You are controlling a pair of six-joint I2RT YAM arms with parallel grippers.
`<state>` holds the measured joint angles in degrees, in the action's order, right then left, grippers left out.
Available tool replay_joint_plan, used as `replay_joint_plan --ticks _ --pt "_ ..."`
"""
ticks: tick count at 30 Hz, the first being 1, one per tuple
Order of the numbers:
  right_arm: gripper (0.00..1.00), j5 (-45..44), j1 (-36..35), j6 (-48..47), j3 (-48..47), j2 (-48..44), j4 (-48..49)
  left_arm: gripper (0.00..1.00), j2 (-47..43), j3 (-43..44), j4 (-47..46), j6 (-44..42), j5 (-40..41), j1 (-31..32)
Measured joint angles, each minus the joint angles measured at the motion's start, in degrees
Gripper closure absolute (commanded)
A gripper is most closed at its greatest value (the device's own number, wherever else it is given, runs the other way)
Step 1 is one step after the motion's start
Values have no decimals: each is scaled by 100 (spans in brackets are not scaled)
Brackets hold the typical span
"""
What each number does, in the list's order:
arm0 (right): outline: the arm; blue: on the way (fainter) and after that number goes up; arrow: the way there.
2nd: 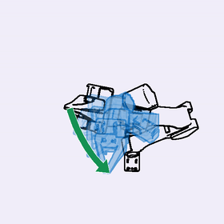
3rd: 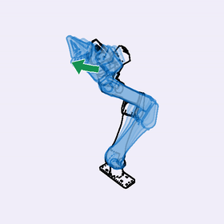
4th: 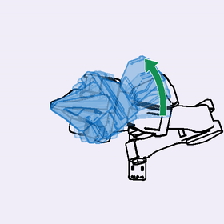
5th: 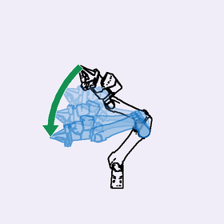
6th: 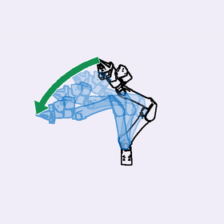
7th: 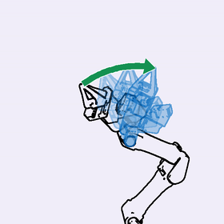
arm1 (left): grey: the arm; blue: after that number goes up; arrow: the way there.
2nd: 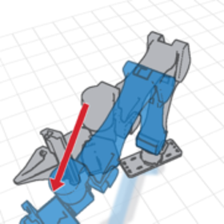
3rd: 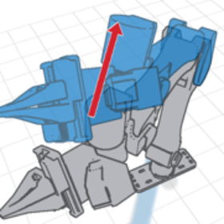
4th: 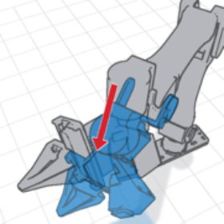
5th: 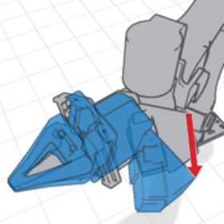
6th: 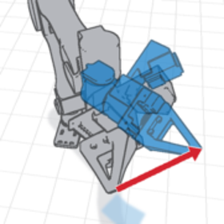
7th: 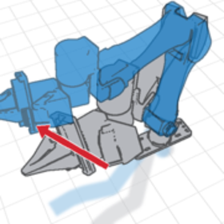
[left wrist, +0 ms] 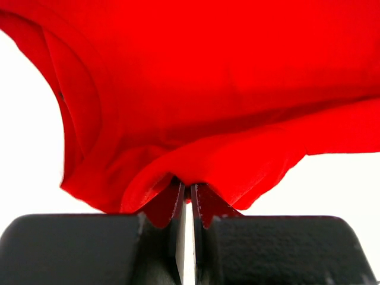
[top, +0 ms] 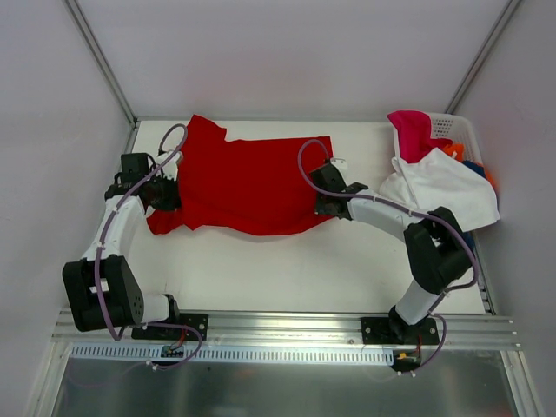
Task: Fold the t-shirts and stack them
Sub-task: Fold the tshirt
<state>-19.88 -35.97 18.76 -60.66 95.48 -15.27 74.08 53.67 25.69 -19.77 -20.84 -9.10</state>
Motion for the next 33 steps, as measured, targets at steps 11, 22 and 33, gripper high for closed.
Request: replay_joint_plan --ticks 11,22,33 --pt "99 109 293 -365 -981 815 -37 100 1167 710 4 7 -170 0" --pt "99 122 804 -625 -1390 1172 -127 100 2065 1668 -9 -31 -127 0" --pt "99 181 887 -748 -1596 1456 -170 100 2883 2258 -13 -63 -179 0"
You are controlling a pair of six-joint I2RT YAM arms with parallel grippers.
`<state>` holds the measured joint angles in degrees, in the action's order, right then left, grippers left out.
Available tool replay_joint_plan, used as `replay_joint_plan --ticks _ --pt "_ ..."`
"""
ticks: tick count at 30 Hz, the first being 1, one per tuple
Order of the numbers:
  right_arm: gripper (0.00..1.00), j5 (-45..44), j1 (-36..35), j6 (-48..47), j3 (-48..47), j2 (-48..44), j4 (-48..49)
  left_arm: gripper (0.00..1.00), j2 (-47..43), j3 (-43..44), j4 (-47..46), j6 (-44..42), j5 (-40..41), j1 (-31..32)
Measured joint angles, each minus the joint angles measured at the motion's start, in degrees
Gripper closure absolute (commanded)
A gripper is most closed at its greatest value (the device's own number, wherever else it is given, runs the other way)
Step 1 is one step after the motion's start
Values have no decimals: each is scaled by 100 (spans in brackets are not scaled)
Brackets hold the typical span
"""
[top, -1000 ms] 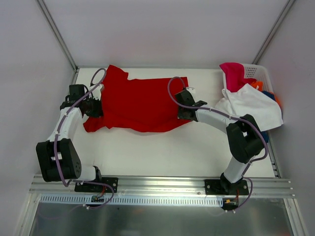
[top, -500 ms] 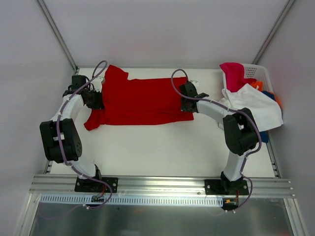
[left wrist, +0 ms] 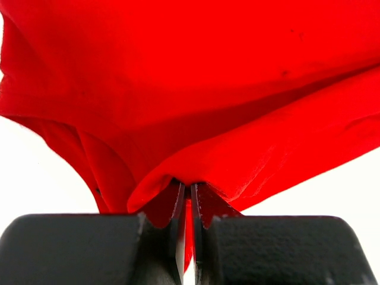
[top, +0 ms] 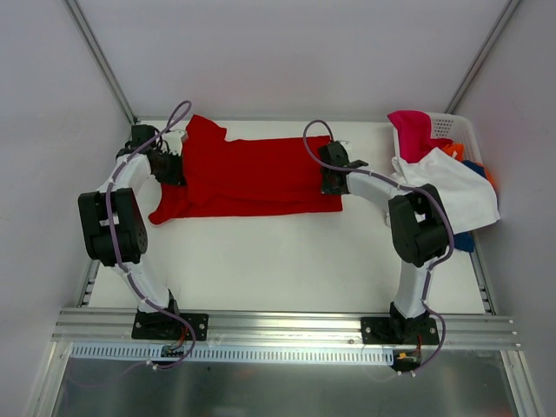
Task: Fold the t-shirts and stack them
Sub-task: Fold the tshirt
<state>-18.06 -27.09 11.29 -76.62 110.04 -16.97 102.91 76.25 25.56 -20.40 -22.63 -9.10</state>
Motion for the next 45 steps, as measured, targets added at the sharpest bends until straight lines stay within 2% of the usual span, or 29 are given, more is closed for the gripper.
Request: replay_joint_plan --ticks 26,36,37,38,39,40,41,45 --pt "99 -225 28 -136 -354 505 -4 100 1215 844 11 -131 9 0" --pt "99 -225 234 -160 -1075 710 -20 100 1335 970 2 -144 -61 0" --pt "95 -203 251 -157 -1158 754 -22 100 1335 973 0 -144 -87 0" --pt "83 -184 267 -153 -1255 798 -39 100 1335 973 2 -146 -92 0" --pt "60 -157 280 -131 -1360 861 -42 100 1338 973 2 -146 -94 0" --pt "19 -131 291 -90 -1464 933 -37 100 1335 973 2 -149 -94 0" --pt "1 -109 302 -68 -1567 997 -37 100 1335 973 0 -151 -96 0" --pt "0 -13 363 -76 -1904 1248 -52 100 1335 973 0 -153 -98 0"
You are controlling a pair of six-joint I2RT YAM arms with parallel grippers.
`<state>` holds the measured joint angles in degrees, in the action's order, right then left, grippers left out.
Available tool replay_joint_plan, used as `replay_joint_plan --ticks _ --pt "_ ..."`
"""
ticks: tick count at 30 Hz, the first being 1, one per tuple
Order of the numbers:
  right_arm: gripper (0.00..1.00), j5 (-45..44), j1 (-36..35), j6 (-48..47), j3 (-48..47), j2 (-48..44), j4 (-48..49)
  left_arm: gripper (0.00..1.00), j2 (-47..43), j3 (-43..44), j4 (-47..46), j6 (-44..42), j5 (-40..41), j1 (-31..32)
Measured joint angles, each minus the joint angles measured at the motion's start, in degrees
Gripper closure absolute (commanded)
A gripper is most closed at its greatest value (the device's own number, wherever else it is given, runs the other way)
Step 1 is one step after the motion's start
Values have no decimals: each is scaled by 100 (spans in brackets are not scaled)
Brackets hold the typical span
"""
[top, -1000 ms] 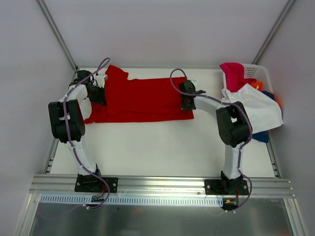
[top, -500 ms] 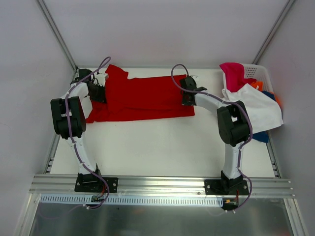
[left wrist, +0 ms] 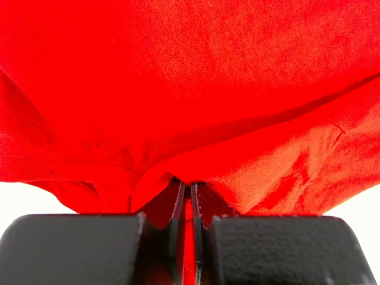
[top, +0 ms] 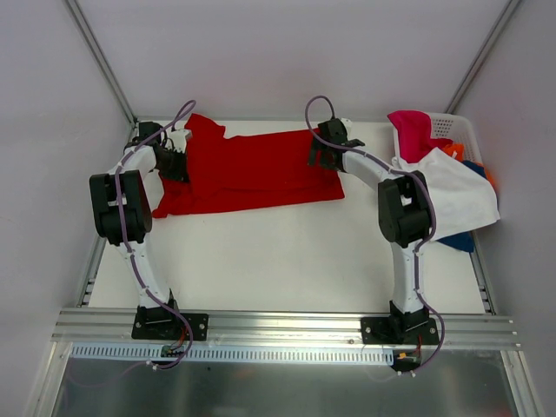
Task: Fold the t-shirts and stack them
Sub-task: Fold the tshirt
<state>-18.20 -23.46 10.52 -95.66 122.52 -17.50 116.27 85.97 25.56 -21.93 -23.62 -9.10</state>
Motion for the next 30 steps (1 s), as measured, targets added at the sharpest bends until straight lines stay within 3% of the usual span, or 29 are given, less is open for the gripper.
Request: replay_joint_plan --ticks 12,18,19,20,21,22,23,30 --pt "1 -271 175 -103 -1497 619 -247 100 35 59 33 -13 -7 0" --pt "1 -365 282 -205 -1508 575 -223 100 275 590 48 -15 17 0" --pt "1 -365 297 -208 -1414 538 -232 96 302 693 55 -15 24 0" --pt "1 -356 308 -205 -1263 474 -210 83 330 824 68 -15 28 0" --pt "0 -345 310 -205 -1121 402 -197 60 365 957 48 -31 35 0" --pt "0 -339 308 -203 -927 306 -188 25 404 1073 35 -31 50 0" --pt "1 -315 304 -203 -713 199 -144 1 461 1228 20 -11 68 0" --pt "1 -334 74 -236 494 -592 9 1 1010 2037 -11 173 146 0"
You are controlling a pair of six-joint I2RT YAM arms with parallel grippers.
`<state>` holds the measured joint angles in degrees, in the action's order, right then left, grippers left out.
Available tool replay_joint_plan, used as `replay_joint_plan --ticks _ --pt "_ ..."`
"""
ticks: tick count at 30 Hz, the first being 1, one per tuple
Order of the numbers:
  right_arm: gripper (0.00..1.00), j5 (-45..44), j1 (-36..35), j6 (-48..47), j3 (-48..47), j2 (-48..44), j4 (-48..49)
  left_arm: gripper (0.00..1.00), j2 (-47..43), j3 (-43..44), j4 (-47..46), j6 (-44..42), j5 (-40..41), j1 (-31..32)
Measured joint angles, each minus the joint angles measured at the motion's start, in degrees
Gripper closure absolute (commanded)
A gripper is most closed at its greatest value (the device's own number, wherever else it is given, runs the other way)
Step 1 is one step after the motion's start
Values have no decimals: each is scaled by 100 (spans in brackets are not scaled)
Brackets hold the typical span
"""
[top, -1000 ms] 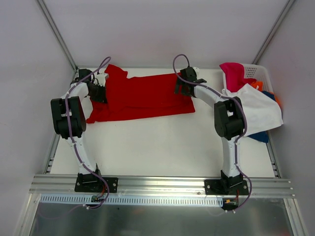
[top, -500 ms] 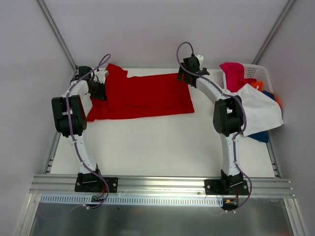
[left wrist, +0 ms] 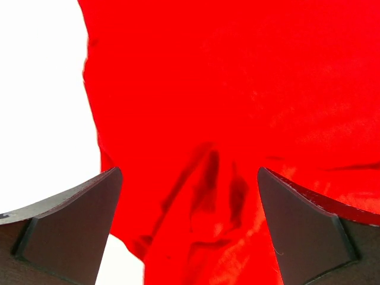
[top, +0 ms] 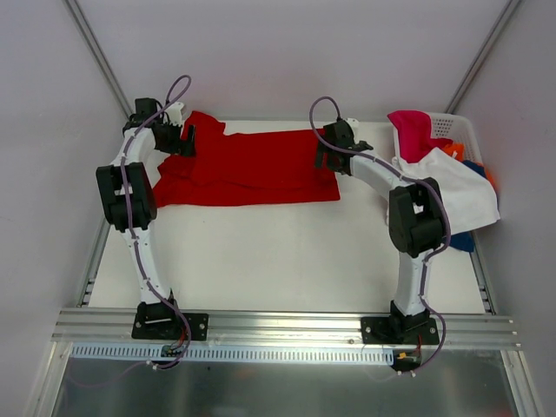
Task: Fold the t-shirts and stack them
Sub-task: Fold the tshirt
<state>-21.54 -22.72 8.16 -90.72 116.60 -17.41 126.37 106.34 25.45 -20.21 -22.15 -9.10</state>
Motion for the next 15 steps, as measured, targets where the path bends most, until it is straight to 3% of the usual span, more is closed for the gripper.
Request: replay_joint_plan --ticks 7,13,15 --pt "1 -146 -629 -144 409 -636 50 1 417 966 68 63 151 0" --pt "5 203 -1008 -177 450 -870 201 1 -780 -313 101 164 -323 -2" --pt "26 352 -994 -192 450 -855 197 1 -1279 -962 66 144 -520 -2"
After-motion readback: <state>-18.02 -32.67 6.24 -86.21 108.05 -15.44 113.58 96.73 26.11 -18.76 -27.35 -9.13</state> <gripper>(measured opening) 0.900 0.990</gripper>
